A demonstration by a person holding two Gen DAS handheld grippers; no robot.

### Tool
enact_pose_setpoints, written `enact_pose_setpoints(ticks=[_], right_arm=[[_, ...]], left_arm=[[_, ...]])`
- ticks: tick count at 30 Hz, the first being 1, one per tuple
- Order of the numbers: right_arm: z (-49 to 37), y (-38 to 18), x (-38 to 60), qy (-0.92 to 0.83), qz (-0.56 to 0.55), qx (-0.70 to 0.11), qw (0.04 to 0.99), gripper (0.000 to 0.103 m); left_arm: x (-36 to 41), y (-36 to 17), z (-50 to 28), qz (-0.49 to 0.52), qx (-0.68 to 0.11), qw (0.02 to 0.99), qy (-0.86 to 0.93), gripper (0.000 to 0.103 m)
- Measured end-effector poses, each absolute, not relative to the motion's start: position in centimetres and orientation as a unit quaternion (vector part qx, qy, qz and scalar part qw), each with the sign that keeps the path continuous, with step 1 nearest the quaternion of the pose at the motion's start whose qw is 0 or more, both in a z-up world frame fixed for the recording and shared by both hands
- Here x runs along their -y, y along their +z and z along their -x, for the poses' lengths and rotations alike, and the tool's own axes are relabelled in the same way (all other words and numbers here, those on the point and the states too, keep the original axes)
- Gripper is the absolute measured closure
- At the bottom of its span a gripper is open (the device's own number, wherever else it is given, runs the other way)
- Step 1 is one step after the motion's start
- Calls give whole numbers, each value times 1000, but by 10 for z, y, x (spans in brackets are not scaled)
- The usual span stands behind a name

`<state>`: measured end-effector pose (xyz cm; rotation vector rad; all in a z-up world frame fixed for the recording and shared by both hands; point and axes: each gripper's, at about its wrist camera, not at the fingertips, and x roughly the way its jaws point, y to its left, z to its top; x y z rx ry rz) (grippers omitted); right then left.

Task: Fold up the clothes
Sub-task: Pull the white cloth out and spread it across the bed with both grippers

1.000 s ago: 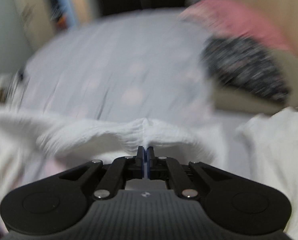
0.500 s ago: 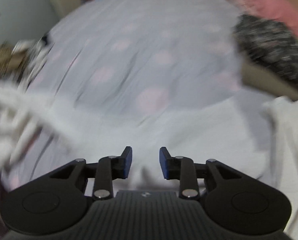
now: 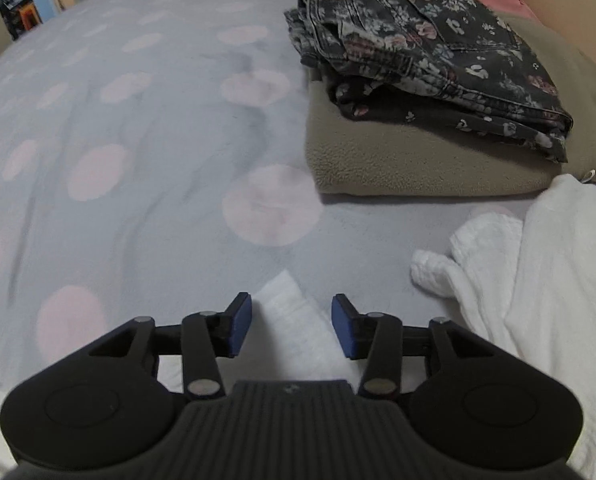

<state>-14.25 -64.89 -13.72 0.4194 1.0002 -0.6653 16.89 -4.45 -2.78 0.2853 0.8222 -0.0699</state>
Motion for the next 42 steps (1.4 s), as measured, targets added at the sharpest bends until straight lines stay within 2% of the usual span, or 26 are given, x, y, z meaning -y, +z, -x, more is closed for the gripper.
enact_pose_setpoints(ticks=[1,2,3,4,11,20,26,30,34,42], right_arm=[[144,-134,647,-313,-193,-465,806,64],[145,-131,645,-315,-190,-463,807,82],[146,-127,643,-317,-187,-460,808,94],[147,-124,641,-319,-184,-458,809,97],[161,-96,628,-339,-164,-435,818,97],[278,3,638,-456,-175,-318,813,98],[324,64,638,-497,-145,-267,812,98],[345,99,643,-521,-125,-241,809,97],[312,84,674,-535,-111,-268,794,97],[215,12,729,-539,-87,-311,778,97]], left_arm=[[45,-27,-168,-138,-397,907,-34,99],[45,-27,-168,-137,-396,907,-35,99],[45,-26,-167,-136,-394,908,-35,99],[45,-26,-166,-134,-393,909,-36,99],[36,-5,-148,-115,-375,918,-52,99],[27,49,-107,-86,-345,927,-123,99],[28,98,-69,-88,-326,921,-193,99],[50,111,-75,-106,-322,914,-221,99],[98,86,-120,-140,-348,899,-224,99],[171,6,-217,-188,-397,882,-173,99]])
